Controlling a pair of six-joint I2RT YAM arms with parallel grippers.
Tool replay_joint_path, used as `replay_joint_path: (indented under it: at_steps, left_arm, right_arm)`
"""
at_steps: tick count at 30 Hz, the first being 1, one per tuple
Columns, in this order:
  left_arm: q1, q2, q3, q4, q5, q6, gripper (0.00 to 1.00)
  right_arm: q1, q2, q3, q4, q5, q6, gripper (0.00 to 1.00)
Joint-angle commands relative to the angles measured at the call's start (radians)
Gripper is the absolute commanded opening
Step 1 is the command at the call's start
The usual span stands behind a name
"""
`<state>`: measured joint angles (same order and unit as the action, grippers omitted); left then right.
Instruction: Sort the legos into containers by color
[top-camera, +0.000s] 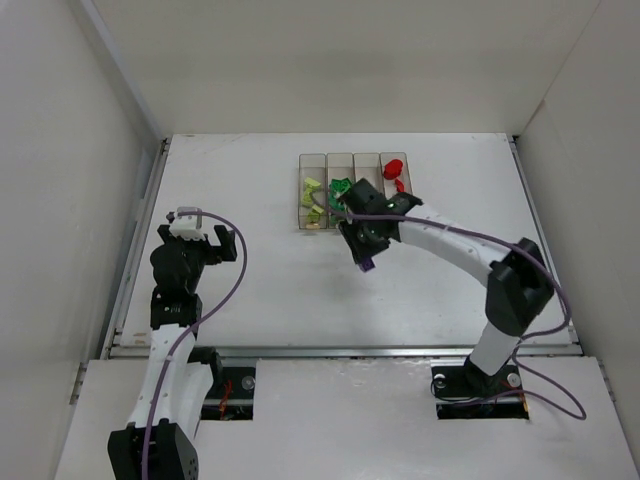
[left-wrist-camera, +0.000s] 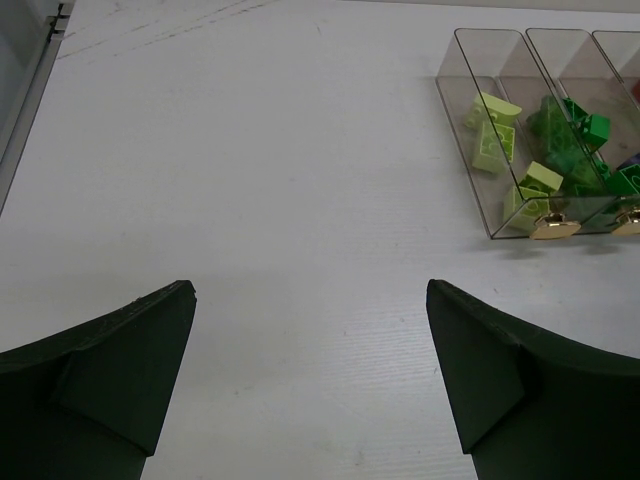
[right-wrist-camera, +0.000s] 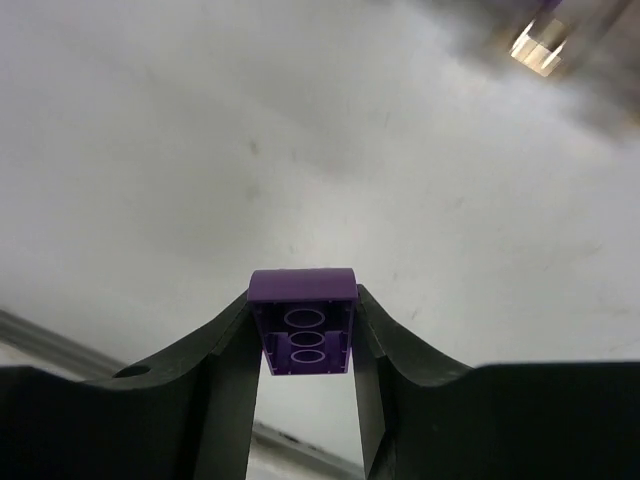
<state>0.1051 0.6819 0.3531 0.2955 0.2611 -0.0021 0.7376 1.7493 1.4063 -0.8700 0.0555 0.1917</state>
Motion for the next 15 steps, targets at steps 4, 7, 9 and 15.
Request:
replay_joint_path:
  at_steps: [4, 7, 9, 15]
  left_arm:
    - [0.004, -0.008, 0.023, 0.048, 0.007, -0.01, 0.99]
    - [0.004, -0.008, 0.023, 0.048, 0.007, -0.01, 0.99]
    - [0.004, -0.008, 0.023, 0.048, 0.007, -0.01, 0.99]
    - [0.004, -0.008, 0.023, 0.048, -0.003, -0.01, 0.99]
  right_arm:
    - [-0.128, -0.036, 0.178, 0.334, 0.186, 0.132, 0.0]
    - [-0.202, 0.152, 0.371, 0.28, 0.265, 0.141, 0.0]
    - [-0.23, 0.317, 0.583, 0.154, 0.299, 0.141, 0.0]
    - [-0.274, 0.516, 0.854, 0.074, 0.323, 0.106, 0.28]
